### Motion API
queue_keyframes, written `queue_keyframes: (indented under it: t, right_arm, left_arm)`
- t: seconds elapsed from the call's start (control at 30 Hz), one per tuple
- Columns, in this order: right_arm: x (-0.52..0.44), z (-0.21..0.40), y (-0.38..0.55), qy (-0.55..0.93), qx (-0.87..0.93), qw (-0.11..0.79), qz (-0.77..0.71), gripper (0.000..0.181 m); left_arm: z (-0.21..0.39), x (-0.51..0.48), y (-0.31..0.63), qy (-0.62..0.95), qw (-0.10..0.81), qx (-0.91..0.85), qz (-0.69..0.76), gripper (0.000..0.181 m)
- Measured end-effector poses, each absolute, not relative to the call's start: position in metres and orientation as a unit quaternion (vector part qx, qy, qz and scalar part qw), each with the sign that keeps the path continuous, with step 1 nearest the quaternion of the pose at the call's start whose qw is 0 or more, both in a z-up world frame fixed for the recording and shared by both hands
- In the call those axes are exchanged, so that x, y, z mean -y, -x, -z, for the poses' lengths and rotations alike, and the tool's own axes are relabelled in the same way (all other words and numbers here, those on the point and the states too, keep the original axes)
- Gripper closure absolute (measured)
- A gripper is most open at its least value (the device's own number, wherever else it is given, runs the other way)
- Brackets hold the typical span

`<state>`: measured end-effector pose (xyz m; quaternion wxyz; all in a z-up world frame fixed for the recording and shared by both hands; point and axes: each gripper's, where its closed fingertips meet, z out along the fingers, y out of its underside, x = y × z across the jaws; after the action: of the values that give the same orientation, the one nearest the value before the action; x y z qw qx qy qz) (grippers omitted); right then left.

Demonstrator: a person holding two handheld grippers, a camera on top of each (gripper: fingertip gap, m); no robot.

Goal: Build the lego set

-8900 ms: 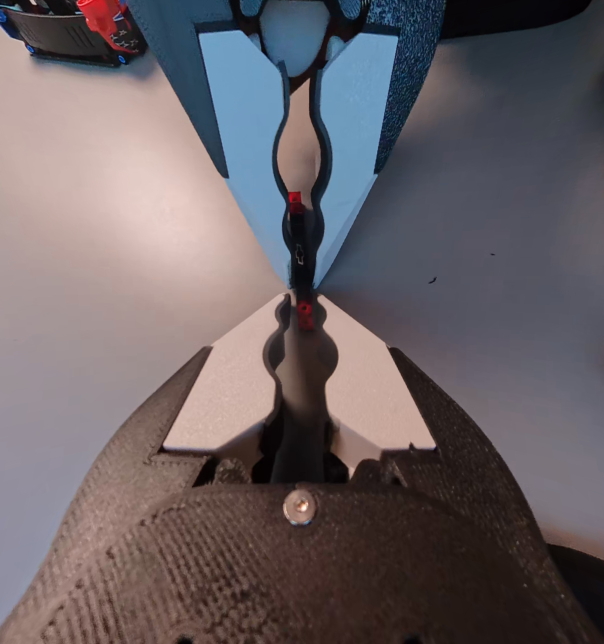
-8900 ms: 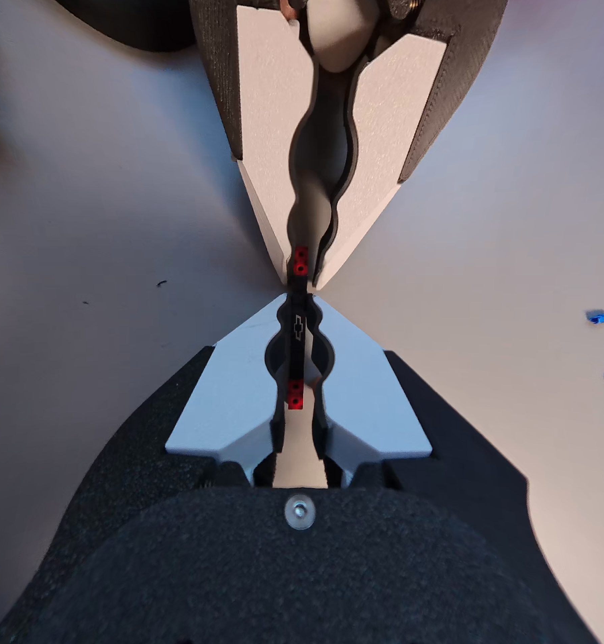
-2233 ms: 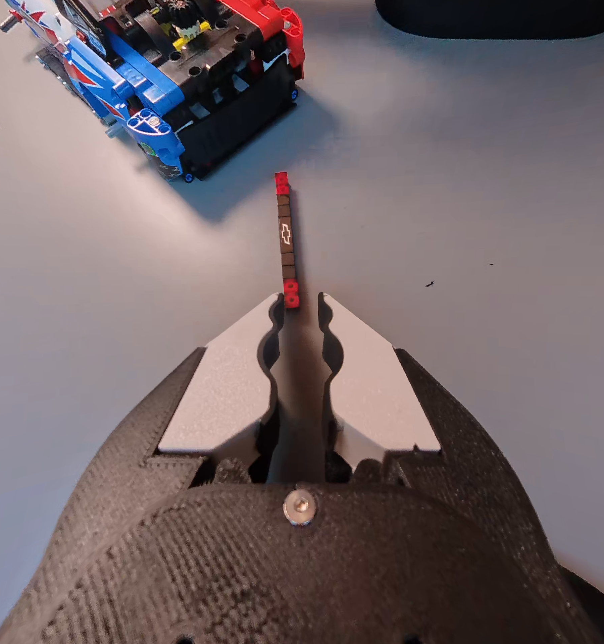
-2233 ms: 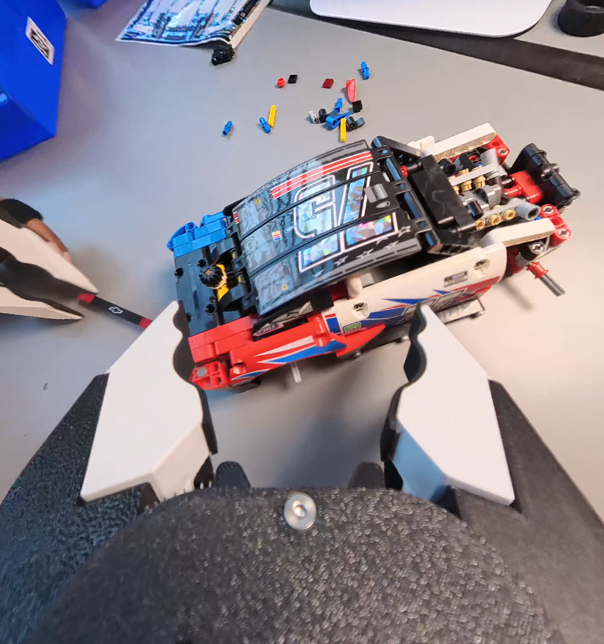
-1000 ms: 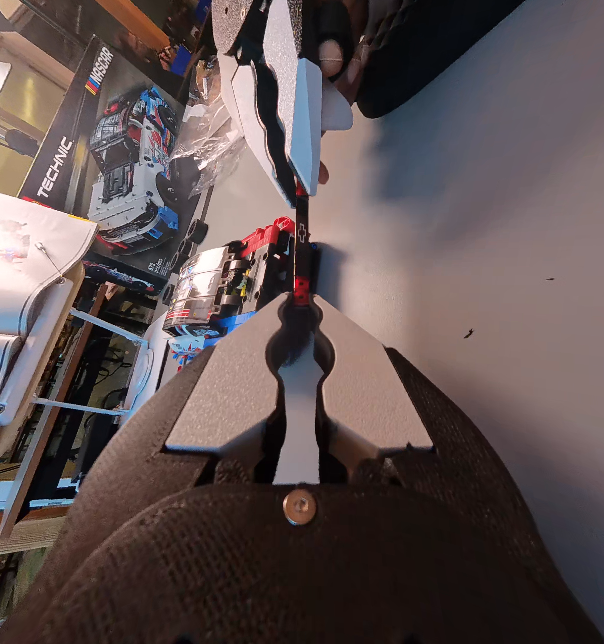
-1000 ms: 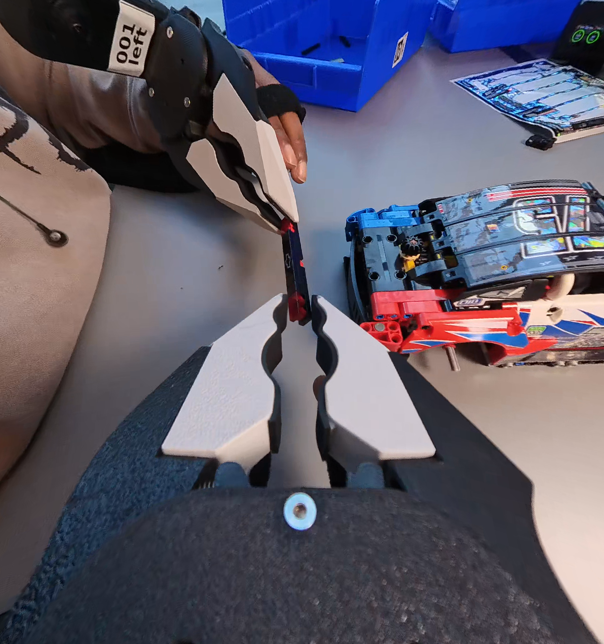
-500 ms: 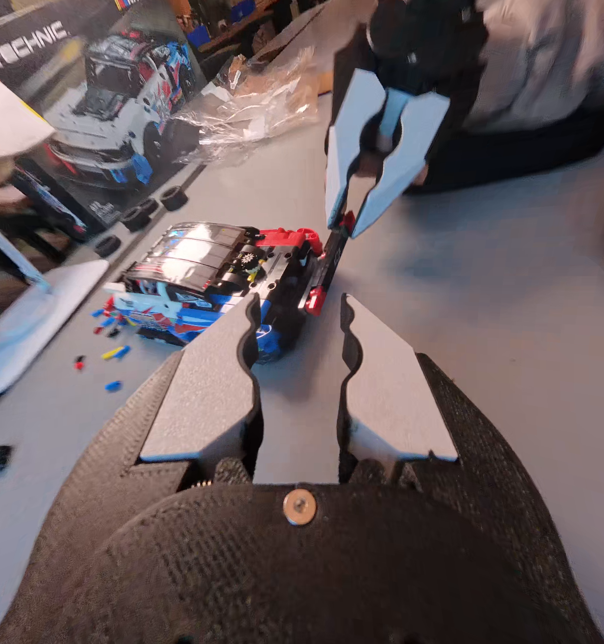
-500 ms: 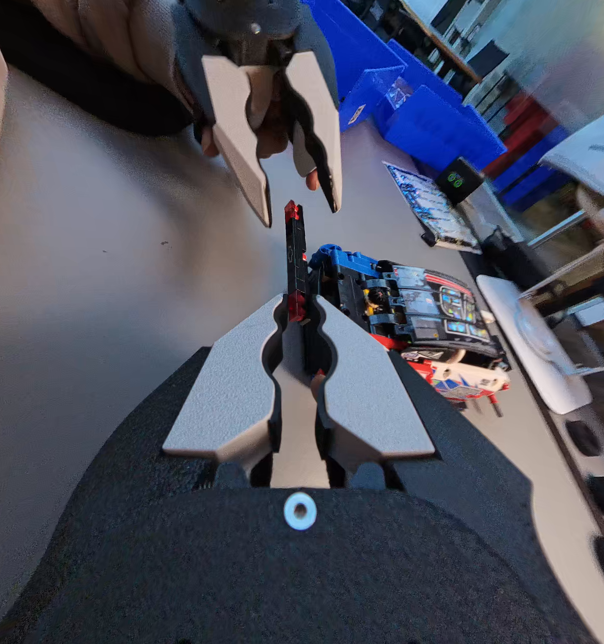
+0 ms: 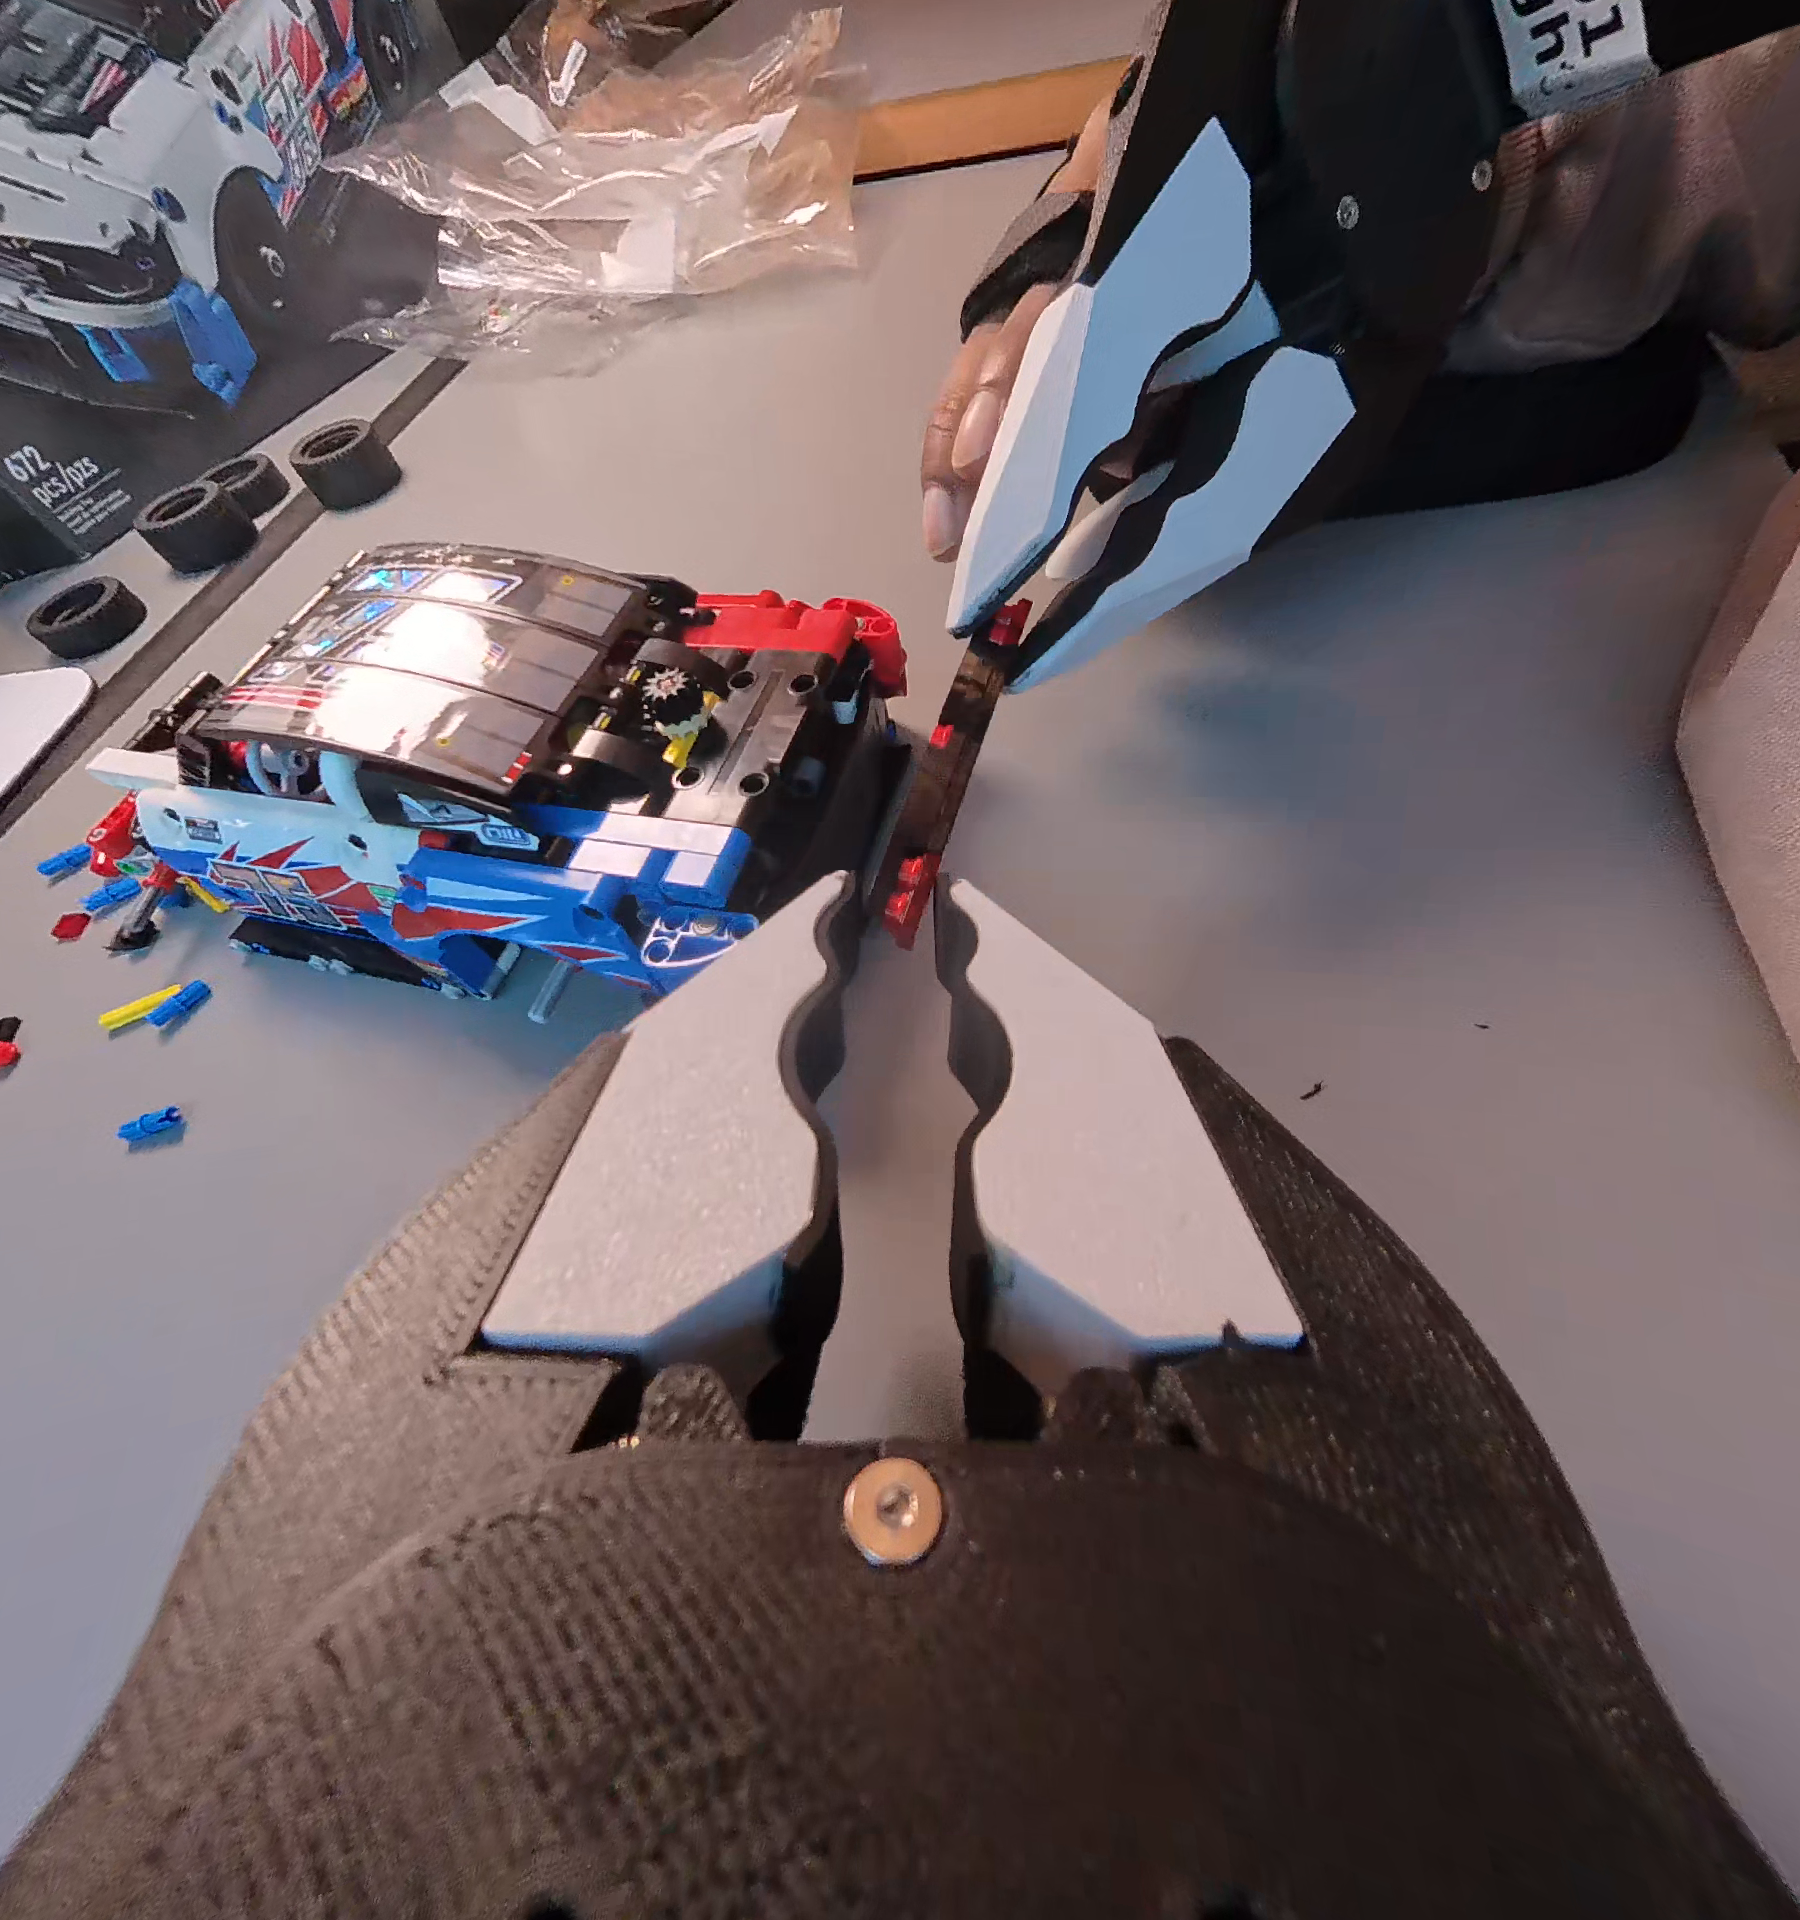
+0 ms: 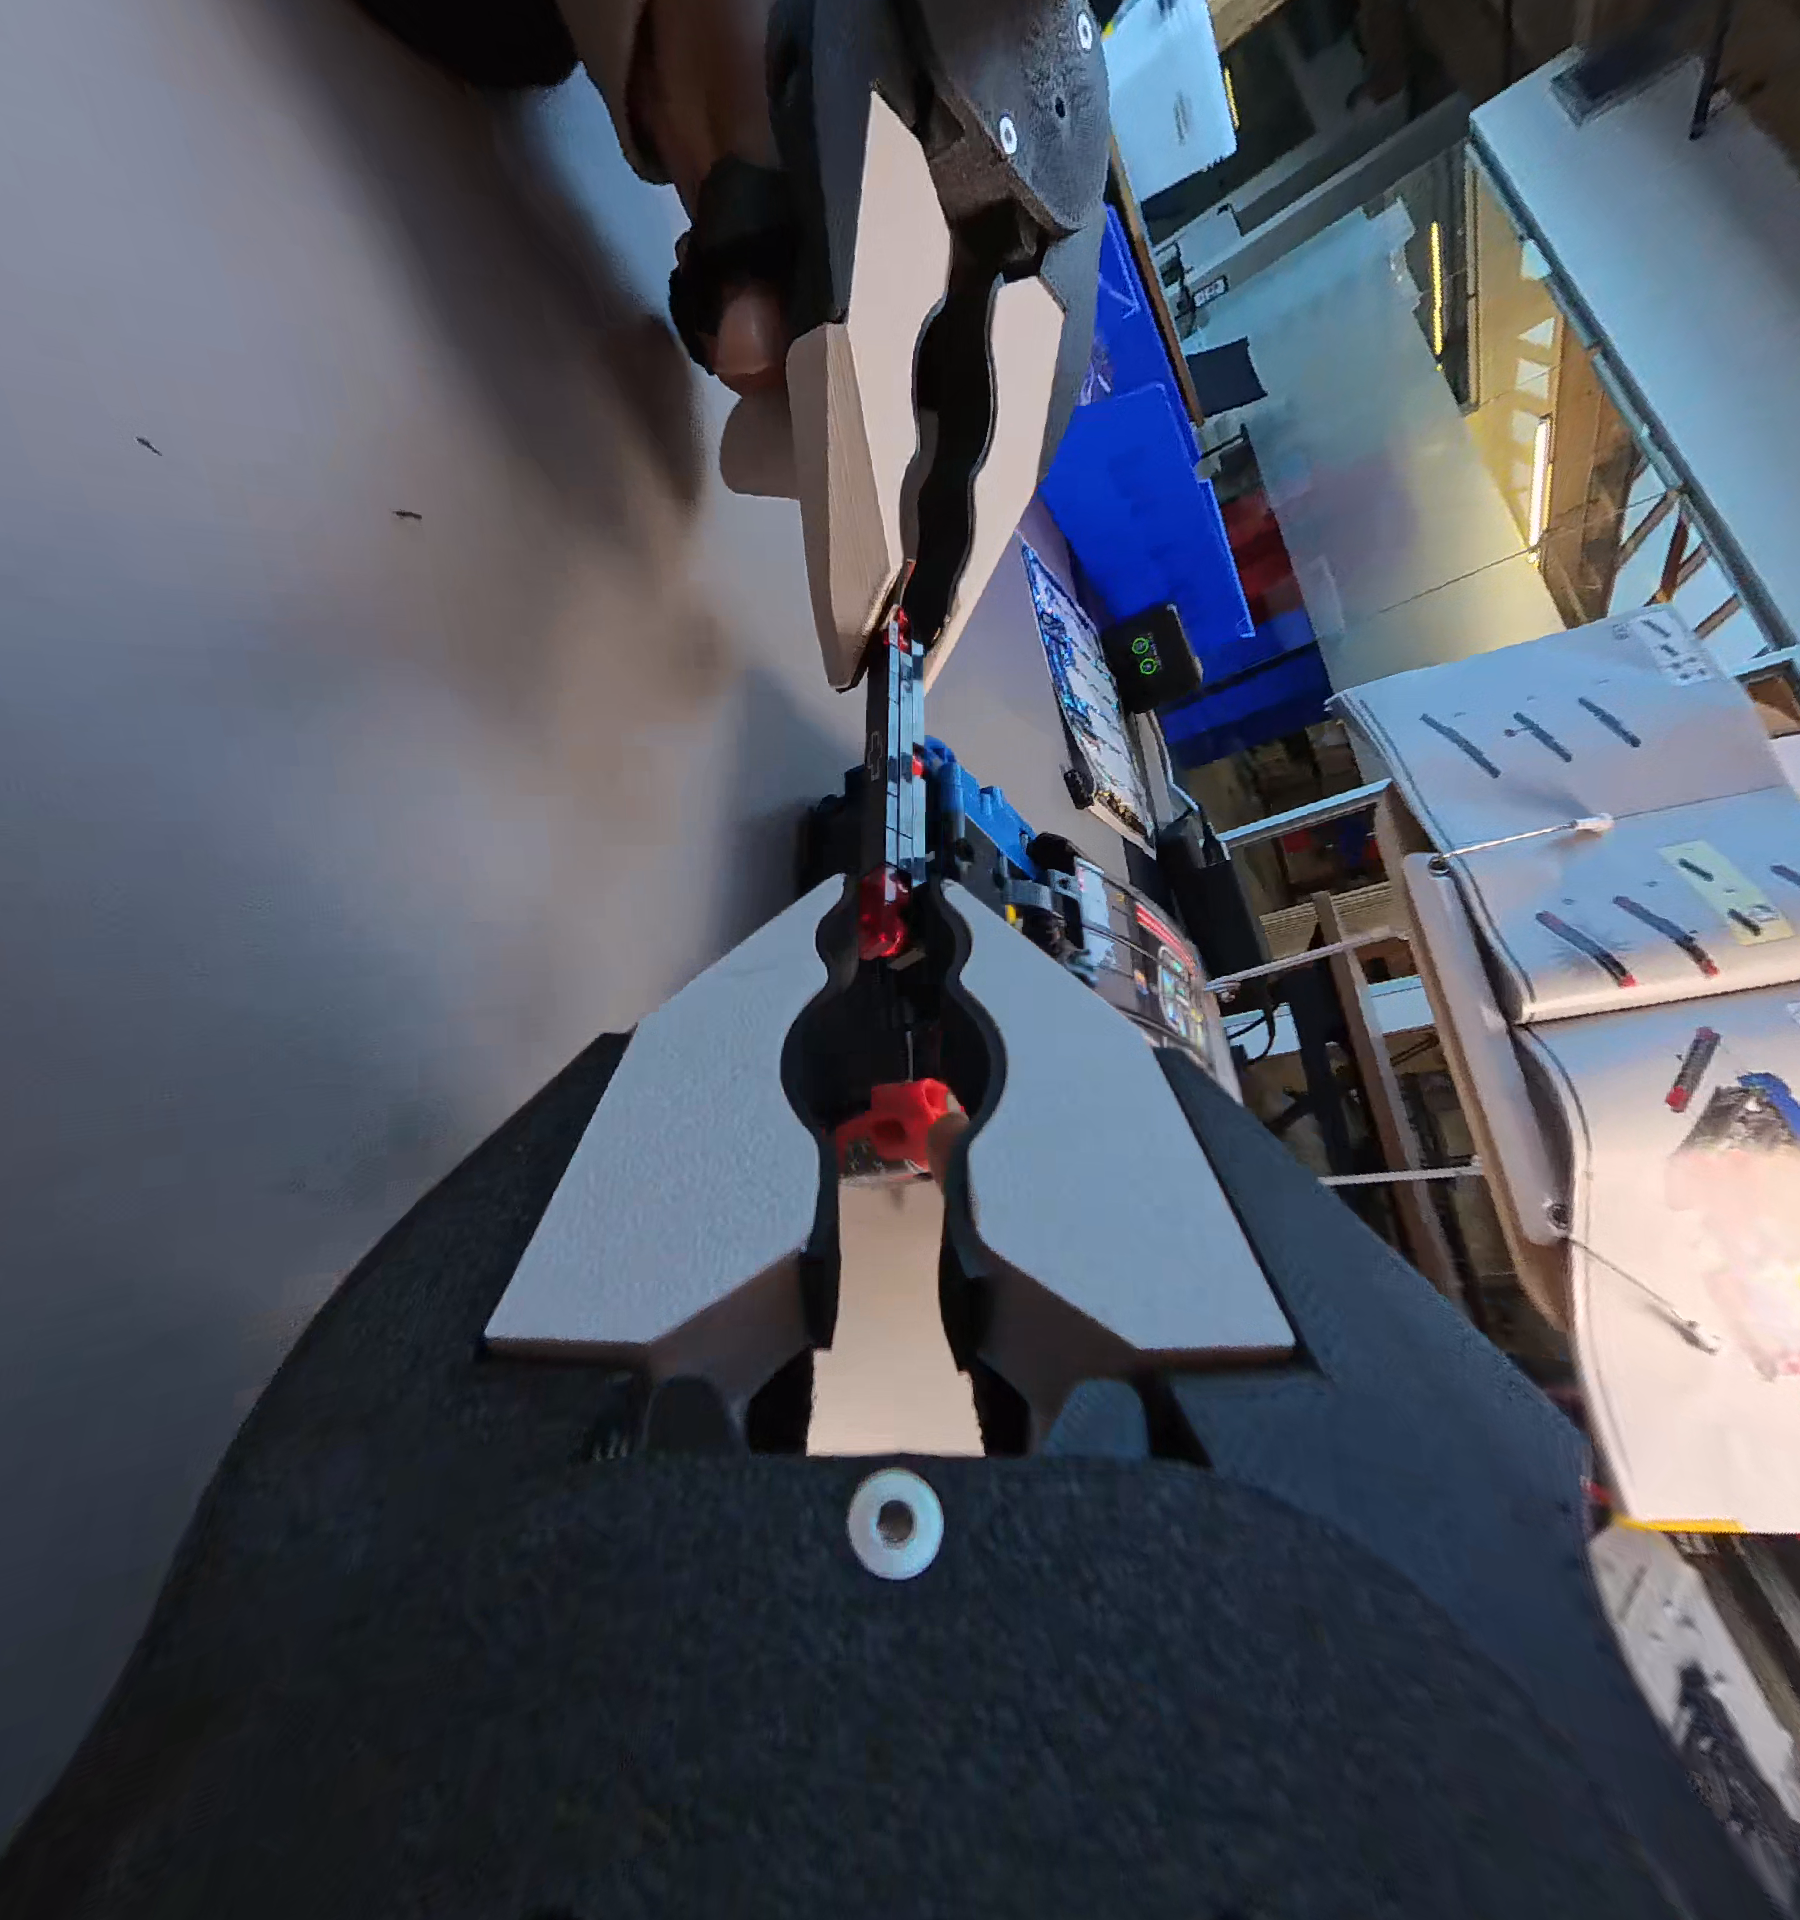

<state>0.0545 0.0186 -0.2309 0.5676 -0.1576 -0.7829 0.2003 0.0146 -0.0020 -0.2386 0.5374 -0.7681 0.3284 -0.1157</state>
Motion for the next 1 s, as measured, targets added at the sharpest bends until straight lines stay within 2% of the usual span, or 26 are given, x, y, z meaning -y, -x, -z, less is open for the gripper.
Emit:
queue_keyframes:
  t: [0.23,0.5,1.0]
  right_arm:
    - [-0.037,0.241,-0.053,0.24,0.793,0.519,-0.212,0.172]
    - [-0.045,0.246,-0.048,0.263,0.798,0.514,-0.174,0.172]
    - [-0.055,0.249,-0.042,0.303,0.789,0.512,-0.154,0.171]
  left_arm:
    - [0.241,-0.009,0.004,0.782,0.54,-0.302,0.072,0.165]
    - [0.245,-0.024,0.015,0.804,0.508,-0.299,0.08,0.135]
    - [0.249,-0.034,0.019,0.81,0.496,-0.306,0.058,0.143]
